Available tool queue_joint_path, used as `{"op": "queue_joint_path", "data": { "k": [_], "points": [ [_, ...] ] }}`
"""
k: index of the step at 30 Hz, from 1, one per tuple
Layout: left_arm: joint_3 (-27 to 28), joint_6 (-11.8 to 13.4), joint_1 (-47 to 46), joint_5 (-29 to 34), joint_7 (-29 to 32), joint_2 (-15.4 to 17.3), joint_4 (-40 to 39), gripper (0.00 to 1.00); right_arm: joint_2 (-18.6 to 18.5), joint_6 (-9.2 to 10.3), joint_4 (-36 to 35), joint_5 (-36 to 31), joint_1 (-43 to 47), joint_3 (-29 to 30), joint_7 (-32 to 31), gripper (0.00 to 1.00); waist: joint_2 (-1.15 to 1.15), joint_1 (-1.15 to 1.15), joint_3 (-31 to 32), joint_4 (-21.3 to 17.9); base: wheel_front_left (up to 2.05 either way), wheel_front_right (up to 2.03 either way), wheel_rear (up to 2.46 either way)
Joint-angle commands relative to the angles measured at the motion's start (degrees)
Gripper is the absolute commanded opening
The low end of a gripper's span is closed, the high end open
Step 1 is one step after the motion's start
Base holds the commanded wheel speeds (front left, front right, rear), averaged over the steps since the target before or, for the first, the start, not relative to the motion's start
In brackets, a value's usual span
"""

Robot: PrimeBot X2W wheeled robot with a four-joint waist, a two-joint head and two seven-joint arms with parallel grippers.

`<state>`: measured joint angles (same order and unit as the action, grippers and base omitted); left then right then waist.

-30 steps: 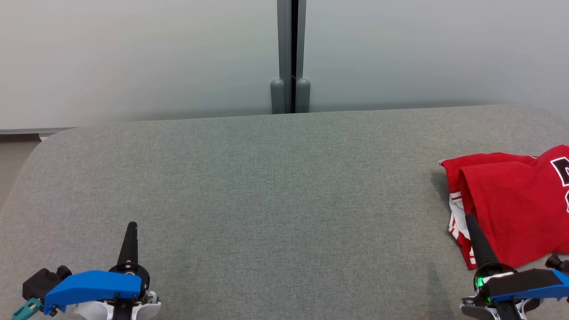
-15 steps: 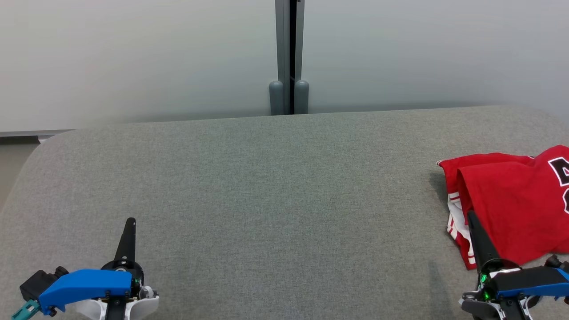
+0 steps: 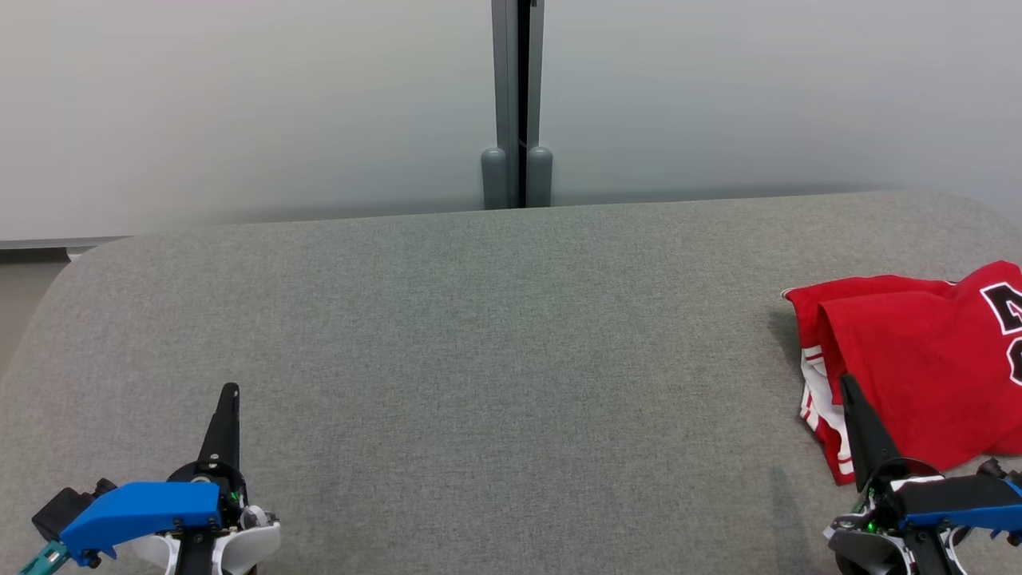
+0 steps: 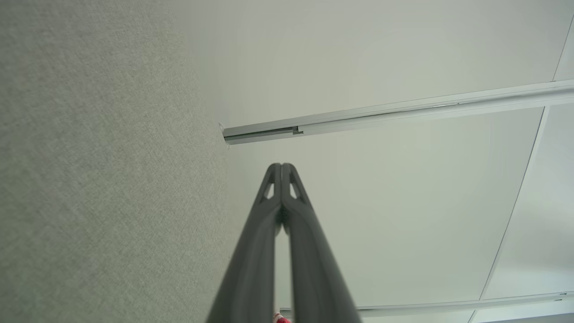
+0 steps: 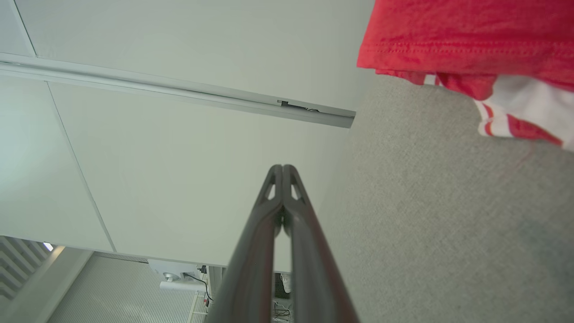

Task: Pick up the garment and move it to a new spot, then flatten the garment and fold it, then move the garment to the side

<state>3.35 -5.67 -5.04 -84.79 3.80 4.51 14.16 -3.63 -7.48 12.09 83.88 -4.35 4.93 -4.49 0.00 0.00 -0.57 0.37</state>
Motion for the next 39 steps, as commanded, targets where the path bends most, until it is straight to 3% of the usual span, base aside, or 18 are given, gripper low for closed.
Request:
{"op": "queue_joint_path", "data": {
  "k": [1,22,39],
  "points": [
    [0.6,-0.6,-0.9,-1.0,0.4,-0.1,-0.3,0.00,-0.3,-0.02,0.2,1.2,-1.0,0.2,-0.3,0.00,0.00,0.00,0.0,0.0,0.00,0.00,0.00],
    [3.1,-2.1,-1.5,-8.1,2.6,-1.5,-0.2,0.00,0.0,-0.02,2.1,9.5,-2.2,0.6,-1.3,0.00,0.00,0.00,0.4,-0.4,0.00,0.00,0.00],
    [3.2,-2.1,-1.4,-7.8,2.7,-1.5,-0.2,0.00,0.2,-0.02,2.0,9.3,-2.2,0.8,-1.5,0.00,0.00,0.00,0.4,-0.4,0.00,0.00,0.00]
  ]
}}
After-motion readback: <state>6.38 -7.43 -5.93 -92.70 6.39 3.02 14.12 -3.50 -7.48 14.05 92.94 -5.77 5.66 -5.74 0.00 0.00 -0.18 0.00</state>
